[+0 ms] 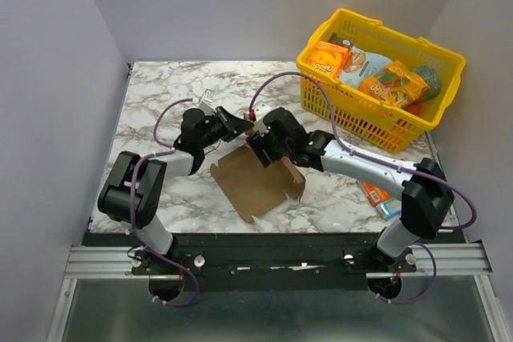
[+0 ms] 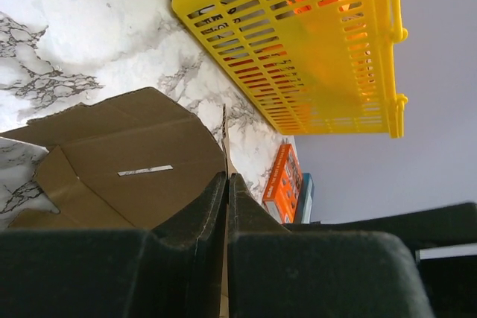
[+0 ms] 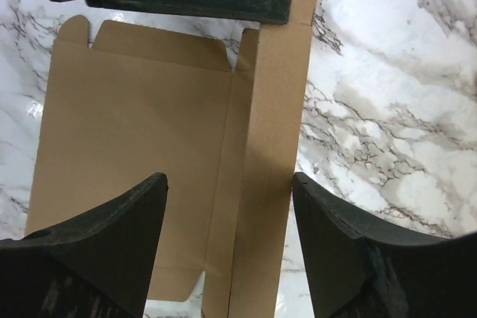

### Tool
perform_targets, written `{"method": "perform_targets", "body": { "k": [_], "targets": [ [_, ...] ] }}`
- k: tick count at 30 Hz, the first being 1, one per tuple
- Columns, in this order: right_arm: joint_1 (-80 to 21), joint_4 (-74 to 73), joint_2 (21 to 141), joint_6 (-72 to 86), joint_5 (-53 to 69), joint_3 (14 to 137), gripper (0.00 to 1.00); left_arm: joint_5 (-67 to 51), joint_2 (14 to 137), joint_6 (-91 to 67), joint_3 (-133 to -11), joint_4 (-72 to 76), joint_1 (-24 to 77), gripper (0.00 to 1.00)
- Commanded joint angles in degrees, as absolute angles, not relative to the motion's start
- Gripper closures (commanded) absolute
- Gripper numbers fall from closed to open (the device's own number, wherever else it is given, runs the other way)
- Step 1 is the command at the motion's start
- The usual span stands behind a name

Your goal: Fold the paper box

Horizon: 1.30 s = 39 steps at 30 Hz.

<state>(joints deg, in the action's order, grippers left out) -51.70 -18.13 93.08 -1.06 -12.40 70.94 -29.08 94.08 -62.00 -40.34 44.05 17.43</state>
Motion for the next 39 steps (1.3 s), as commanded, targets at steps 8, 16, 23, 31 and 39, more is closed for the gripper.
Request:
{"method": "perform_targets", "body": {
  "k": [8, 16, 23, 31, 39],
  "targets": [
    [-42.1, -25.3, 91.1, 9.3, 6.9, 71.5, 0.2, -28.9, 94.6, -59.0, -38.8, 42.8, 17.6, 0.89],
    [-41.6, -24.7, 93.2, 9.2, 11.5, 72.3, 0.23, -29.5, 94.3, -58.8, -38.5, 43.5, 17.7, 0.89],
    [-41.3, -24.6, 95.7, 8.7, 12.2, 73.0, 0.45, -30.6, 92.5, -57.7, -37.2, 45.1, 17.7, 0.85],
    [-41.3, -25.6, 94.9, 1.8, 12.5, 72.5, 0.58, -31.5, 87.5, -54.0, -37.9, 41.6, 17.0, 0.32],
    [-41.3, -27.5, 93.2, -6.0, 9.1, 70.8, 0.6, -21.2, 72.8, -37.5, -41.3, 17.4, 16.3, 0.23]
  ]
}}
